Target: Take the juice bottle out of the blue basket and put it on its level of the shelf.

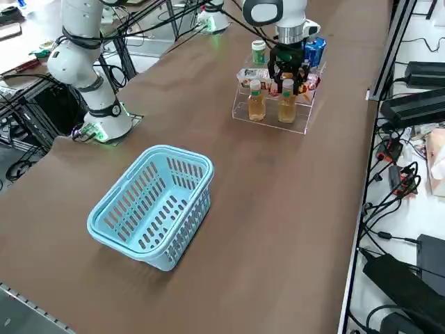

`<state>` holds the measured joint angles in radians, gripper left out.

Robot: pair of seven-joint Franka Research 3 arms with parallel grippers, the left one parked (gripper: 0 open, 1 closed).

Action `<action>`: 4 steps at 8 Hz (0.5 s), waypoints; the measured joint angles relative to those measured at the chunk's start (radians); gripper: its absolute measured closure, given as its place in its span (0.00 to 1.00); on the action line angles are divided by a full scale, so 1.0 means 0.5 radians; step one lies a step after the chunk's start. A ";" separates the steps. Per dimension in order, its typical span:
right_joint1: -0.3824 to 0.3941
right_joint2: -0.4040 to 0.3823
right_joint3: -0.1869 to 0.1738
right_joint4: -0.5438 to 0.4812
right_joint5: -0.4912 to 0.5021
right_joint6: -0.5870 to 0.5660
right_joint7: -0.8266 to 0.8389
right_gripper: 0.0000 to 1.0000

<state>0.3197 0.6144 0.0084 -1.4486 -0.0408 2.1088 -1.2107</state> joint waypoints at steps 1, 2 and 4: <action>0.001 0.005 0.000 0.001 0.000 0.008 0.000 0.45; 0.001 0.005 0.000 0.001 0.000 0.013 0.000 0.45; 0.004 0.008 0.000 0.001 0.000 0.021 0.000 0.45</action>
<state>0.3218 0.6181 0.0083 -1.4483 -0.0407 2.1191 -1.2107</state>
